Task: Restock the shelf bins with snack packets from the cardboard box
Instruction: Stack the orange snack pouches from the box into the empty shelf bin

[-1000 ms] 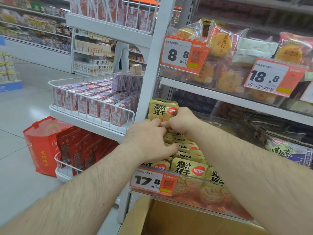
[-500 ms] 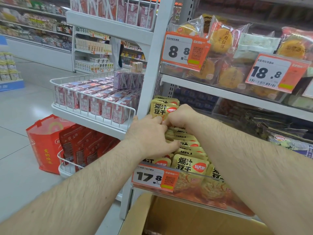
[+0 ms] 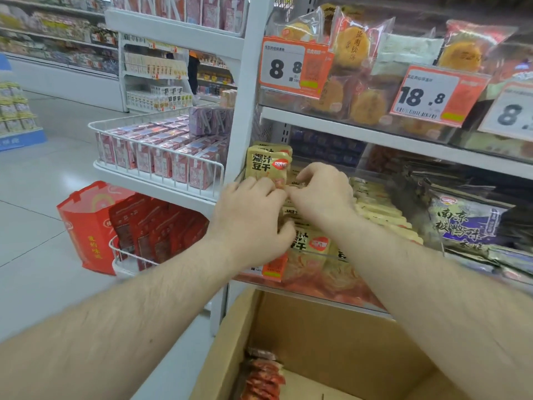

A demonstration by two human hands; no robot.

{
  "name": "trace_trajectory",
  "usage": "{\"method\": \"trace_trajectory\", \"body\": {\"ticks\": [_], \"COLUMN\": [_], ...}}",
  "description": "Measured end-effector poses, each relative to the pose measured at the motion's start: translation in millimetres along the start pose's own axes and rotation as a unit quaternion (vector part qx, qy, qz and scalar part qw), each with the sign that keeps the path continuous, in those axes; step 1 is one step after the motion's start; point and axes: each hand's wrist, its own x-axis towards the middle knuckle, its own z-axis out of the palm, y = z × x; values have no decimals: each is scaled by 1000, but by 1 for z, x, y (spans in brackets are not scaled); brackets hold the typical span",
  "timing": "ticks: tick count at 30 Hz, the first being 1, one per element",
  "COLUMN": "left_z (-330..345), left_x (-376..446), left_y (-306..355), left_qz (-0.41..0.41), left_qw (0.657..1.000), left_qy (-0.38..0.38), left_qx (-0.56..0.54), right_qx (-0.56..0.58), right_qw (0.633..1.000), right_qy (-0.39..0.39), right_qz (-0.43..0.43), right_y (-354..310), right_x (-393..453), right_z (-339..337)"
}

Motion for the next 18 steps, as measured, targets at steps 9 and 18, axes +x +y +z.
{"method": "trace_trajectory", "body": {"ticks": [9,18], "left_z": [41,86], "left_x": [-90,-127], "left_y": [49,47], "left_qz": [-25,-41], "left_qw": [906,848], "left_qy": [-396,-508], "left_qx": [-145,-146], "right_qx": [114,-140], "right_qw": [981,776], "right_qy": [-70,-591], "right_qz": [-142,173], "right_y": [120,230], "right_x": [-188,-307], "right_z": [47,202]}}
